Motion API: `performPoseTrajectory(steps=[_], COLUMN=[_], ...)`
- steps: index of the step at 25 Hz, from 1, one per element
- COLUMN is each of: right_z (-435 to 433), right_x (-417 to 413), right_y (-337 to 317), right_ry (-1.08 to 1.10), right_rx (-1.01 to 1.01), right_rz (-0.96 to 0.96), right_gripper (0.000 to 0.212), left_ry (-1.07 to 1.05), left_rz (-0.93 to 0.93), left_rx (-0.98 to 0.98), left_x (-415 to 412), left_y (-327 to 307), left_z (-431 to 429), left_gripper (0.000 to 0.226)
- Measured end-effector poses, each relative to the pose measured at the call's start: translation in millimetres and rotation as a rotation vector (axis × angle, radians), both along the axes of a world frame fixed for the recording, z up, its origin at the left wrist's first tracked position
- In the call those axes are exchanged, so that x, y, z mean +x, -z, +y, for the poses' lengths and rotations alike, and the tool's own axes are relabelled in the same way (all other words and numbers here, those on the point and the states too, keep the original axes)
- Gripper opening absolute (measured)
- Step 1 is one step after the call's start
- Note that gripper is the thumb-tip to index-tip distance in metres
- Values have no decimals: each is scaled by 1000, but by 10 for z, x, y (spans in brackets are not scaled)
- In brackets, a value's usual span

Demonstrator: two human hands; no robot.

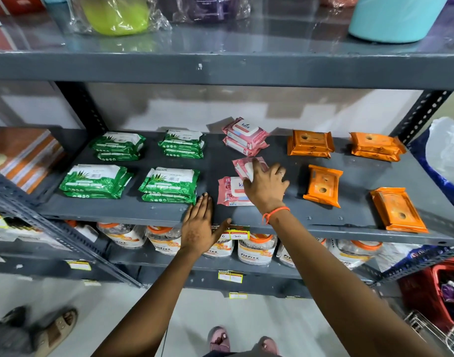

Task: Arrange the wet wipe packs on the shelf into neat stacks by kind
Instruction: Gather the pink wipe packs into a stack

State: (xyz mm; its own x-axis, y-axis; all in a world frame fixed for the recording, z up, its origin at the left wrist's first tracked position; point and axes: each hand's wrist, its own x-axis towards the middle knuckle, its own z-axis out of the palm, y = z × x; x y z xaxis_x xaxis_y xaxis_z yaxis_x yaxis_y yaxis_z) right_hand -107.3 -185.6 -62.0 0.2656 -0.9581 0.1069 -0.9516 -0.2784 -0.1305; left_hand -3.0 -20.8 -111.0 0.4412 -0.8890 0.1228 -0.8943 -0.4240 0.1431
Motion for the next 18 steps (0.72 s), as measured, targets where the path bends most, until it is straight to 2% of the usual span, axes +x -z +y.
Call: performPoseTrajectory(steps=[2, 5, 9, 12, 13, 16, 18], right_z=[357, 482, 357, 64, -13, -156, -182], right_x=[15, 55, 138, 57, 7, -120, -168], right_y=[-343, -403, -478, -591, -609, -566, -562], right_ry=[-111, -163, -109, -50, -38, -51, -105], right_rx=[135, 205, 499, 728, 718, 494, 536], right_rz=[23, -40, -190, -350, -365, -403, -488], right_gripper=[58, 72, 73, 66, 59, 48, 43], left_ry=[-5, -4, 1, -31, -50, -50, -21], left_rz=[15, 21, 78, 292, 345, 373, 392], left_rx=[-8, -31, -94, -194, -233, -351, -407], left_x=[1, -2, -27, -136, -193, -358, -411], left_y=[8, 20, 0, -106, -154, -289, -359], left_z=[4, 5, -13, -66, -86, -168, -273], left_gripper=[94, 91, 94, 104, 105, 103, 97])
